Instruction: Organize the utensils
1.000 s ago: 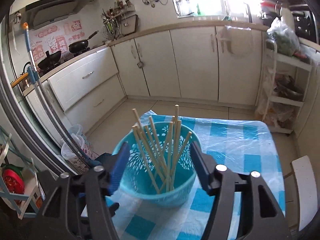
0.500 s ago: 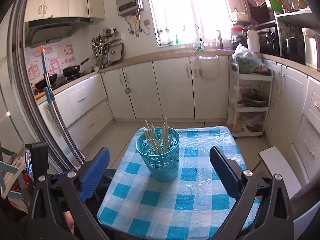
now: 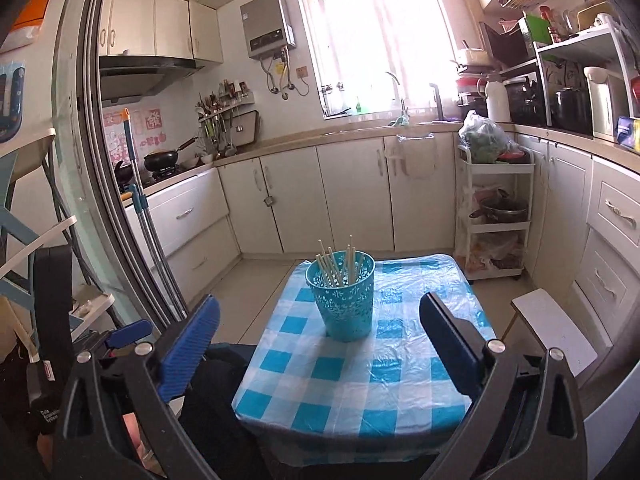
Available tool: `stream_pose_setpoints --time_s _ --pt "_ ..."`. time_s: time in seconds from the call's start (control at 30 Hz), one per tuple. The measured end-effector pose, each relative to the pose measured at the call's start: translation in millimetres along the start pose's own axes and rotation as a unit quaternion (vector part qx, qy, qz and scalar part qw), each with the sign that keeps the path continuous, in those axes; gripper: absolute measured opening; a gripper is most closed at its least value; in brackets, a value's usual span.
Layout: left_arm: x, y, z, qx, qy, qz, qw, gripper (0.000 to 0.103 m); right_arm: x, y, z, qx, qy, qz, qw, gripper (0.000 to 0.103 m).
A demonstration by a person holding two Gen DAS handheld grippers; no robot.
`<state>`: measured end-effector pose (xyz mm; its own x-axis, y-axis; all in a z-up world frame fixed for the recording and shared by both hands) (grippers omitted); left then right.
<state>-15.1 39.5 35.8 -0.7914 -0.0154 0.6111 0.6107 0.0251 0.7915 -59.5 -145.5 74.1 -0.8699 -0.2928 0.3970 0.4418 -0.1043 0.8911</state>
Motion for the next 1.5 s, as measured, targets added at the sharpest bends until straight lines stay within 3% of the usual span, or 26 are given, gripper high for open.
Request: stream_pose_setpoints --time_s 0.17,0.4,1.5 --pt "1 -12 -2 -0.02 0.001 0.034 0.9992 0.095 8 -12 -4 -0.023 0.005 0.009 1.0 0.096" --pt "9 -8 4 -0.055 0.057 0.007 0.9968 0.095 10 -27 1 -0.035 0.007 0.027 0.999 0.096" --pt "46 -2 -7 -0.055 0.048 -0.035 0.9967 0.095 34 -15 26 0.018 -0.002 -0.01 1.0 0.096"
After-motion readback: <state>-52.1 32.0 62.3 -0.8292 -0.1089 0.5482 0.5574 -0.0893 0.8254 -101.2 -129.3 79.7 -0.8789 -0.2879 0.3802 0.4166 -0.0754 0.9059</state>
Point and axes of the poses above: each gripper's, at about its wrist camera, not at the fingertips, and x roughly against the way its jaws point, z to its left, y to its top, the point moved 10 cm from there along -x, roughly the way its jaws point, and after that the axes turned 12 degrees about y, right-handed, at the moved point
